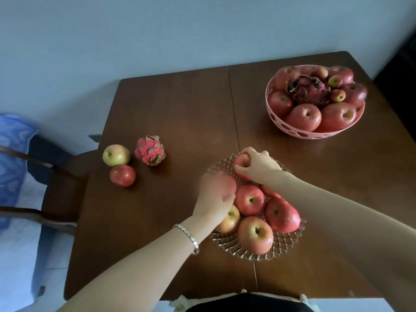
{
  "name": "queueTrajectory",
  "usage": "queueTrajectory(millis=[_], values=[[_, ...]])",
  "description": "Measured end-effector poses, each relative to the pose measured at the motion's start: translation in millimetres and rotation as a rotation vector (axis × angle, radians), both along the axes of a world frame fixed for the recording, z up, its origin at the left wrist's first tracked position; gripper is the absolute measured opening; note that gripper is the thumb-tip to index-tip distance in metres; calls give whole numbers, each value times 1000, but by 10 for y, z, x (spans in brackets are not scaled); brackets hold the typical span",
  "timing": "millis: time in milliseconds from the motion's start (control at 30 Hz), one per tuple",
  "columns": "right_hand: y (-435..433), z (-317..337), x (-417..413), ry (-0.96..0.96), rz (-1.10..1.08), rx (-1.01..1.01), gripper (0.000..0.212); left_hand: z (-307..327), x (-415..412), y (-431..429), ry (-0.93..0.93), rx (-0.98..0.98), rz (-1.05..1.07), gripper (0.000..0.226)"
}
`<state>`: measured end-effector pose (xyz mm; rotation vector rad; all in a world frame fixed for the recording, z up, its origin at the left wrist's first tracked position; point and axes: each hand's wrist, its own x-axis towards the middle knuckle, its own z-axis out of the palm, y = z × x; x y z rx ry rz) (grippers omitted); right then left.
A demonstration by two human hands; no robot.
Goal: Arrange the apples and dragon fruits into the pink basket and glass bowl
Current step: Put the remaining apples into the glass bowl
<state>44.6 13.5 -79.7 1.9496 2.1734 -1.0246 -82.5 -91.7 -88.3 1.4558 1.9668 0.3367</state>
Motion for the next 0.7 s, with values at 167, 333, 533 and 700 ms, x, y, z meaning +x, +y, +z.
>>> queueTrajectory(millis=[167, 333, 533, 700], values=[[-67, -48, 52, -77, 53, 47, 59, -44, -3, 57, 176, 63, -173, 67], [-84, -41, 119, -34, 78, 37, 56, -88, -29, 105, 50, 8, -221, 53], [-92, -7, 72, -61, 16, 36, 57, -60, -41, 43, -210, 58, -58, 45], [-91, 109, -138, -55, -30, 130, 50, 8, -202, 136, -31, 75, -154, 48]])
